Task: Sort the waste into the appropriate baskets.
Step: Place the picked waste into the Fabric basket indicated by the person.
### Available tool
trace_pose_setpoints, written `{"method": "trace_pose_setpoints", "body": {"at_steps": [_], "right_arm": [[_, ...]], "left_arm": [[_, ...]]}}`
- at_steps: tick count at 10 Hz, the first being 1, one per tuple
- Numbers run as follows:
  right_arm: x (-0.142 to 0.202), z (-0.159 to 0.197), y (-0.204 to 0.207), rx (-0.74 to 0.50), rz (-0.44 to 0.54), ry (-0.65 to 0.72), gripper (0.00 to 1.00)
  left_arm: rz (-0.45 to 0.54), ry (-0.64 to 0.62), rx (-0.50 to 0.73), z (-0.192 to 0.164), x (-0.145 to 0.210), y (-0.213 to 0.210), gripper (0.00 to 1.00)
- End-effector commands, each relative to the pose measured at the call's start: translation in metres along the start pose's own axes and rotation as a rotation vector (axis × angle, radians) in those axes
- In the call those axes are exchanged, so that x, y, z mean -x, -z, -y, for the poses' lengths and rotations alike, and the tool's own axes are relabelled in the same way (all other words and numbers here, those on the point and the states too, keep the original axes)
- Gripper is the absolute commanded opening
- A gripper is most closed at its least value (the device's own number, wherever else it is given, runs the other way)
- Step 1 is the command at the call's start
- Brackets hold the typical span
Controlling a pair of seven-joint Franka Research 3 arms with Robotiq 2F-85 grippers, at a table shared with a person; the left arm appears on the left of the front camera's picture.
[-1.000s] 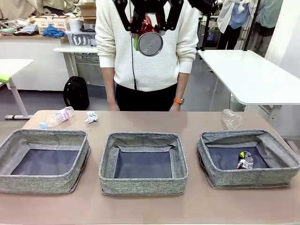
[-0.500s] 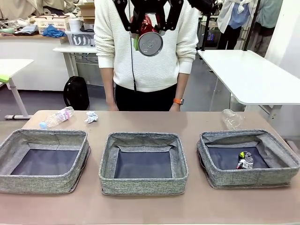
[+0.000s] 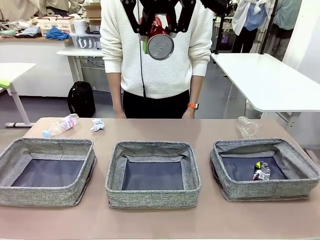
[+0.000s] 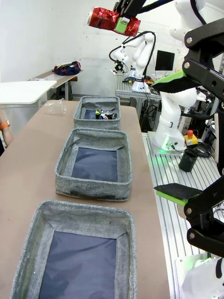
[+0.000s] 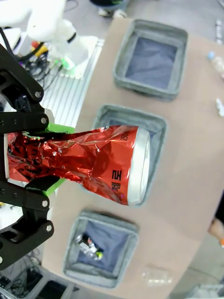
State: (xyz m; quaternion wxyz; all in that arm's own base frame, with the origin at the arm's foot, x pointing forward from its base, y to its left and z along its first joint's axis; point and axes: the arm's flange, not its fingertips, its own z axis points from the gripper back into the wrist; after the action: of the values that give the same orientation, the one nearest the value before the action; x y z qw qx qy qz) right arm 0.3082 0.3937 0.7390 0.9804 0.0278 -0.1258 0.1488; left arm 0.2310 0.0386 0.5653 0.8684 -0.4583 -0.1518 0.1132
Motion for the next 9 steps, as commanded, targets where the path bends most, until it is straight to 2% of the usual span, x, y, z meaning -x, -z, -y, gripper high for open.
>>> {"method": "trace_pose_setpoints", "body": {"at_steps": [1, 9], "right_arm": [[0.0004, 0.0013, -0.0036, -0.011, 0.007, -0.005, 0.34], [0.0004, 0.0013, -0.0036, -0.011, 0.007, -0.005, 0.34]], "left_arm": [[0.001, 0.017, 0.019, 0.0000, -0.0010, 0.0001, 1.00], [0.001, 0.017, 0.019, 0.0000, -0.0010, 0.0001, 1.00]]}}
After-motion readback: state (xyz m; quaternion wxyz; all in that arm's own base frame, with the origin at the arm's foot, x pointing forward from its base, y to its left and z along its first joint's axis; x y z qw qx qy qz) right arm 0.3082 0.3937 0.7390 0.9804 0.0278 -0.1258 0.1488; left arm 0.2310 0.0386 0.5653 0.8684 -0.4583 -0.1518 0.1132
